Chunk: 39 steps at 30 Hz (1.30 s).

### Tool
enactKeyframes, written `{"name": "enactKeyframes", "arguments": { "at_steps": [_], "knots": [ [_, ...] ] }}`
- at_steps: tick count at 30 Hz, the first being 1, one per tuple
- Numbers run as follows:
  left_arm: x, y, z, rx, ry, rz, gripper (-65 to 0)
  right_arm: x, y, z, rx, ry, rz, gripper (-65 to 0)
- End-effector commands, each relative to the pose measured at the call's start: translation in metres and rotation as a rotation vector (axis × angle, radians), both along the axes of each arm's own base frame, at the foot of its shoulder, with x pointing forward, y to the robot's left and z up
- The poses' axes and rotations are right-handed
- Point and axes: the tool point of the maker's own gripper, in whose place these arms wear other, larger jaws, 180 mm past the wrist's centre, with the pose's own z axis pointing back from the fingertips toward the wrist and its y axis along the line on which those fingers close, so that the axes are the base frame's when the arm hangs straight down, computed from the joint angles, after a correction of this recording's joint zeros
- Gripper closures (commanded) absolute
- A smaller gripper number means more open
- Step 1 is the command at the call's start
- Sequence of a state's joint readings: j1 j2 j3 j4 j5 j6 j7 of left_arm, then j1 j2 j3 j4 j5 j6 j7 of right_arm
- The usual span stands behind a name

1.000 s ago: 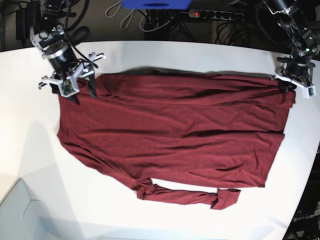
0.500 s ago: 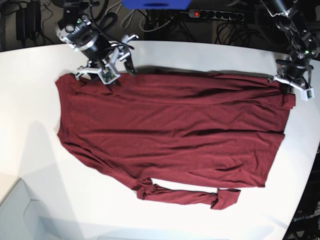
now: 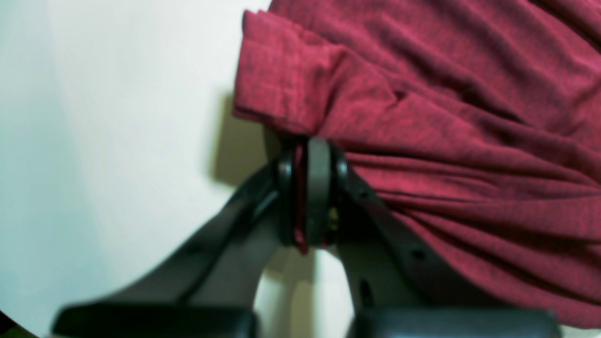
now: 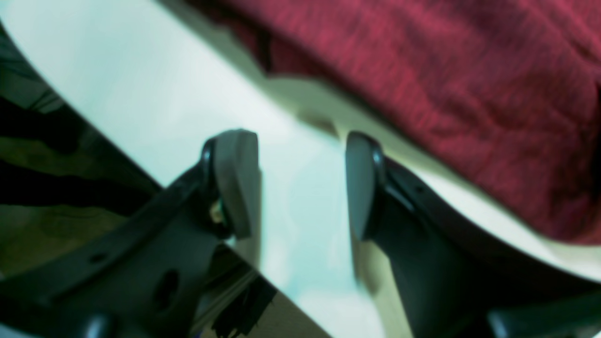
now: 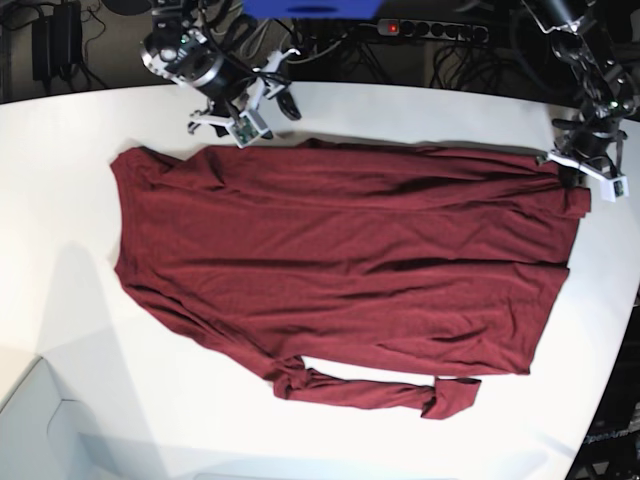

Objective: Layout the t-shirt on the table in an organized manner, then fold the t-shirt properly
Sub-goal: 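Pull the collar corner with the right gripper outward to tension the shoulders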

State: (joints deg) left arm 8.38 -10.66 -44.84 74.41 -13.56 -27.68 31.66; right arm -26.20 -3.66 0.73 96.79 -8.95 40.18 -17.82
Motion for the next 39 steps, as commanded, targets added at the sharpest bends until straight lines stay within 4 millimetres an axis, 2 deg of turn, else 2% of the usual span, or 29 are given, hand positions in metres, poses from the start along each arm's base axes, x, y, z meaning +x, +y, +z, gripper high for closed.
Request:
{"name": "enactKeyframes", "arguments": {
  "at_steps": [1, 14, 22, 30, 37, 39],
  "knots": [
    [-0.006, 0.003, -0.004, 0.019, 0.051, -0.014, -0.3, 0.003, 0.001, 0.006, 0.015, -0.022, -0.009, -30.6],
    [-0.008, 0.004, -0.004, 0.02, 0.054, -0.009, -0.3, 0.034, 0.021, 0.02, 0.077, -0.072, -0.041, -30.7],
    [-0.008, 0.004, -0.005, 0.021, 0.057, -0.012, -0.3, 0.039, 0.025, 0.016, 0.084, -0.066, -0.034, -30.7],
    [-0.008, 0.004, -0.005, 0.02, 0.057, -0.014, -0.3, 0.055, 0.026, 0.024, 0.086, -0.103, -0.033, -30.7],
    [-0.008, 0.004, -0.005, 0.02, 0.057, -0.014, -0.3, 0.056, 0.026, 0.025, 0.087, -0.106, -0.034, -30.7],
    [-0.007, 0.004, -0.004, 0.02, 0.055, -0.014, -0.3, 0.055, 0.032, 0.023, 0.102, -0.097, -0.037, -30.7]
  ]
}}
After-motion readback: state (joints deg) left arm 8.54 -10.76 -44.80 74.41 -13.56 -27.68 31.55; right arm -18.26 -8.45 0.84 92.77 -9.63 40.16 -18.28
